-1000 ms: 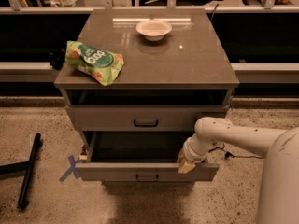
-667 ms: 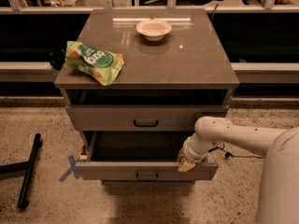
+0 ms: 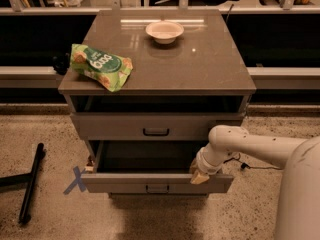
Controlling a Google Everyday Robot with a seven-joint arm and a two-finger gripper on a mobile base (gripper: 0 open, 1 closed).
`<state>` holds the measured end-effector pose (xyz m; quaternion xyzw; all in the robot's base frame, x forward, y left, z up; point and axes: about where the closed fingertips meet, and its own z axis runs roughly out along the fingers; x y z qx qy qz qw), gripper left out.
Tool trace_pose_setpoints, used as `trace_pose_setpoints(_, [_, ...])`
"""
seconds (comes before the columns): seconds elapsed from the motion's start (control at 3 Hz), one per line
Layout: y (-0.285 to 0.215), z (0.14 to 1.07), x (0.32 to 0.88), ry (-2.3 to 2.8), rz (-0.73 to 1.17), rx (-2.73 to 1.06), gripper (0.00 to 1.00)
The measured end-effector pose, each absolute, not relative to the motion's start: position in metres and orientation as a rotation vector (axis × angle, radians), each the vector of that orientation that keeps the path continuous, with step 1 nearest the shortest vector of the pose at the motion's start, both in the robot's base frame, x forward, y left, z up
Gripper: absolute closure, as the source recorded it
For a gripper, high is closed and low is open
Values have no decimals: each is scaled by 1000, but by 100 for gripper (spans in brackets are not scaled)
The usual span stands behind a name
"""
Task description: Open middle drawer
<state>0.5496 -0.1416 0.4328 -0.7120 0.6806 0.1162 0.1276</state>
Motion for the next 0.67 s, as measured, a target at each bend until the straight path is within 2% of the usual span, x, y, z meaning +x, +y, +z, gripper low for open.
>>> trace_pose_setpoints(0.33, [-142, 434, 550, 1980, 338, -2072, 5])
trace_pose_setpoints(0.67, [-141, 433, 549, 1980, 340, -2073, 0])
